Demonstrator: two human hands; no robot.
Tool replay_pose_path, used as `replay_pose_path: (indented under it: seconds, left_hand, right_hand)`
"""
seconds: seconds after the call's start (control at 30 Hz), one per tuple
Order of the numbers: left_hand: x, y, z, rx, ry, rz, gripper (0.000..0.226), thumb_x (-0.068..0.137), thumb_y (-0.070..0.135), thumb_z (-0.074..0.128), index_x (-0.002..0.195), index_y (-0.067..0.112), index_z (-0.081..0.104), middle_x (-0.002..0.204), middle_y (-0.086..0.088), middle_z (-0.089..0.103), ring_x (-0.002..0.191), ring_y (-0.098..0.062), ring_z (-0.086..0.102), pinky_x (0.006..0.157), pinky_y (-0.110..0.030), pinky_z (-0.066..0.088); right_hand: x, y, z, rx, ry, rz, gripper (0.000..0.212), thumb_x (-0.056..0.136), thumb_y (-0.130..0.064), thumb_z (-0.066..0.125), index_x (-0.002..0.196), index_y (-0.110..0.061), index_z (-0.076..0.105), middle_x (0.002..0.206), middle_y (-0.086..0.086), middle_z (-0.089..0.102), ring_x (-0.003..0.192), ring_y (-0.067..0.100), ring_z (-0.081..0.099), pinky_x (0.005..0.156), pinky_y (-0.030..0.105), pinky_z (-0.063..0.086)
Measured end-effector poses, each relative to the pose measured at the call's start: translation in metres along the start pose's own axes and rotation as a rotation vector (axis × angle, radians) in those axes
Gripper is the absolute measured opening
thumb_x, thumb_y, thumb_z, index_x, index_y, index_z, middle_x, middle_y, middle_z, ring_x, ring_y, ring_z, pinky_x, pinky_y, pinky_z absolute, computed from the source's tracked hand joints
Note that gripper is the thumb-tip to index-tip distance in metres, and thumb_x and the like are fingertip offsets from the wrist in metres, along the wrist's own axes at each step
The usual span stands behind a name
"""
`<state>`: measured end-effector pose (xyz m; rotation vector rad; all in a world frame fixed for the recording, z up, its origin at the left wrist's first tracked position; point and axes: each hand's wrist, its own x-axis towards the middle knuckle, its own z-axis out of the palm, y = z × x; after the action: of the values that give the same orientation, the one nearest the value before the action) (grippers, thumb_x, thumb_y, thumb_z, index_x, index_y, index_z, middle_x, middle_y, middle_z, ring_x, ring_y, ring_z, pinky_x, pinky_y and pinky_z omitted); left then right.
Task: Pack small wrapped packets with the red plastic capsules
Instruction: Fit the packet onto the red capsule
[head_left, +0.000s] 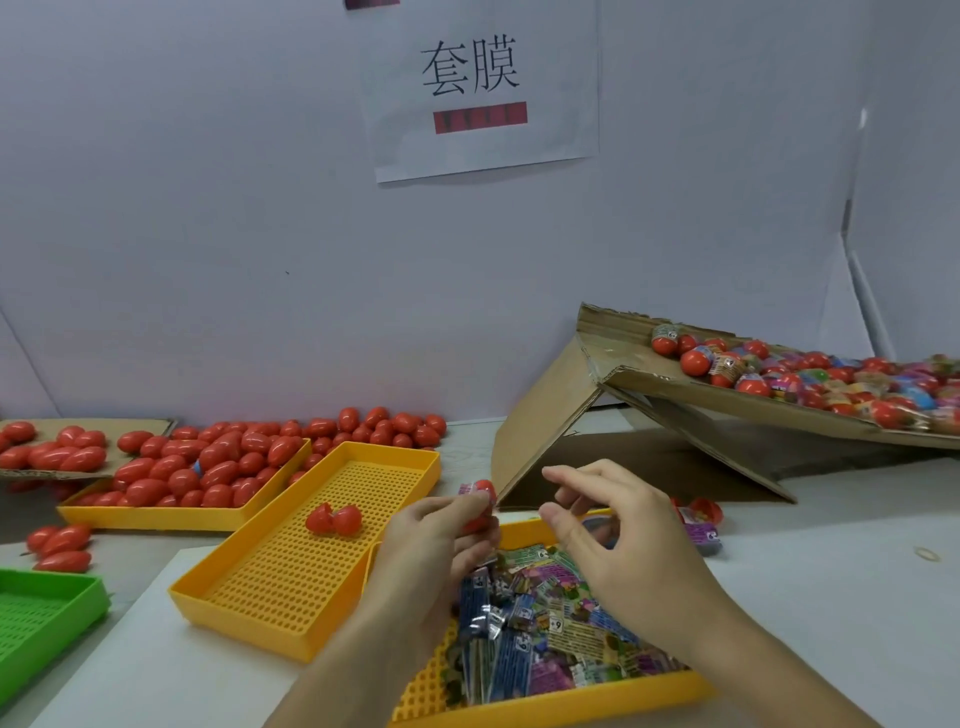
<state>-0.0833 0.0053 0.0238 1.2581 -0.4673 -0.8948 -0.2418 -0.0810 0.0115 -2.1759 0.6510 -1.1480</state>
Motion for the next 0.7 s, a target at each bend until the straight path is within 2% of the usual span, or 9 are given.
replay_pose_path:
  seconds: [0.17, 0.23, 0.3, 0.43, 0.5, 0.53, 0.57, 0.63, 0.7]
  left_hand:
    - [0.024, 0.034, 0.026, 0.238, 0.025, 0.038, 0.043, 0.080, 0.017, 0.080, 0.115, 0.002, 0.061, 0.106, -0.017, 0.068, 0.077, -0.017, 0.073, 0.064, -0.021, 0.059]
    - [0.038, 0.057, 0.062, 0.344, -0.020, 0.093, 0.041, 0.080, 0.022, 0.081, 0.113, 0.004, 0.063, 0.103, -0.012, 0.068, 0.075, -0.013, 0.072, 0.061, -0.017, 0.058]
    - [0.051, 0.080, 0.108, 0.365, -0.089, 0.084, 0.040, 0.079, 0.031, 0.082, 0.106, 0.006, 0.066, 0.093, -0.006, 0.070, 0.063, -0.007, 0.070, 0.057, -0.013, 0.055]
    - [0.066, 0.108, 0.168, 0.287, -0.211, 0.036, 0.062, 0.082, 0.037, 0.079, 0.129, 0.005, 0.053, 0.104, -0.005, 0.058, 0.082, -0.016, 0.075, 0.082, -0.024, 0.058]
    - [0.078, 0.106, 0.163, 0.316, -0.152, 0.142, 0.038, 0.091, 0.024, 0.072, 0.118, 0.003, 0.055, 0.099, -0.004, 0.058, 0.083, -0.021, 0.075, 0.089, -0.035, 0.059]
    - [0.084, 0.104, 0.149, 0.385, -0.088, 0.216, 0.016, 0.093, 0.017, 0.066, 0.101, 0.006, 0.058, 0.092, -0.007, 0.062, 0.083, -0.023, 0.075, 0.090, -0.039, 0.059]
    - [0.091, 0.101, 0.132, 0.475, -0.018, 0.292, 0.009, 0.094, 0.012, 0.060, 0.086, 0.010, 0.057, 0.085, -0.009, 0.065, 0.082, -0.026, 0.074, 0.089, -0.041, 0.059]
    - [0.106, 0.092, 0.086, 0.690, 0.077, 0.375, 0.020, 0.093, 0.006, 0.054, 0.075, 0.013, 0.060, 0.085, -0.014, 0.070, 0.083, -0.029, 0.072, 0.086, -0.043, 0.060]
    - [0.119, 0.085, 0.037, 0.866, 0.142, 0.376, 0.017, 0.095, 0.005, 0.054, 0.086, 0.005, 0.069, 0.093, -0.018, 0.072, 0.083, -0.028, 0.068, 0.085, -0.041, 0.059]
  right_hand:
    - [0.002, 0.003, -0.001, -0.007, 0.013, 0.017, 0.036, 0.095, -0.035, 0.063, 0.131, -0.030, 0.063, 0.098, -0.021, 0.059, 0.098, 0.001, 0.057, 0.070, 0.018, 0.053]
    - [0.002, 0.004, -0.001, -0.005, -0.003, 0.020, 0.037, 0.095, -0.036, 0.063, 0.131, -0.033, 0.062, 0.099, -0.025, 0.057, 0.097, 0.000, 0.057, 0.073, 0.019, 0.053]
    - [0.000, 0.006, -0.001, -0.013, -0.012, 0.036, 0.036, 0.095, -0.036, 0.063, 0.131, -0.034, 0.062, 0.099, -0.026, 0.056, 0.095, -0.002, 0.056, 0.072, 0.017, 0.052]
    - [-0.001, 0.006, -0.001, -0.036, -0.014, 0.059, 0.036, 0.095, -0.034, 0.062, 0.131, -0.032, 0.062, 0.098, -0.022, 0.057, 0.096, -0.003, 0.055, 0.069, 0.016, 0.052]
    - [0.000, 0.004, -0.003, -0.029, -0.006, 0.062, 0.035, 0.095, -0.032, 0.062, 0.130, -0.031, 0.063, 0.096, -0.021, 0.057, 0.093, -0.001, 0.057, 0.068, 0.017, 0.053]
    - [0.001, 0.003, -0.003, -0.022, -0.005, 0.055, 0.034, 0.095, -0.032, 0.062, 0.129, -0.032, 0.063, 0.095, -0.021, 0.057, 0.092, 0.000, 0.057, 0.068, 0.018, 0.053]
    - [0.001, 0.001, -0.004, -0.017, -0.009, 0.042, 0.032, 0.095, -0.031, 0.062, 0.127, -0.033, 0.064, 0.096, -0.023, 0.058, 0.091, 0.002, 0.058, 0.069, 0.018, 0.053]
    - [0.000, -0.004, -0.004, -0.027, -0.029, 0.005, 0.028, 0.095, -0.029, 0.062, 0.122, -0.036, 0.066, 0.099, -0.027, 0.058, 0.092, 0.002, 0.059, 0.072, 0.018, 0.051]
    - [-0.001, -0.006, -0.003, -0.033, -0.053, -0.008, 0.025, 0.096, -0.027, 0.062, 0.118, -0.038, 0.067, 0.101, -0.030, 0.058, 0.096, -0.002, 0.058, 0.075, 0.013, 0.048]
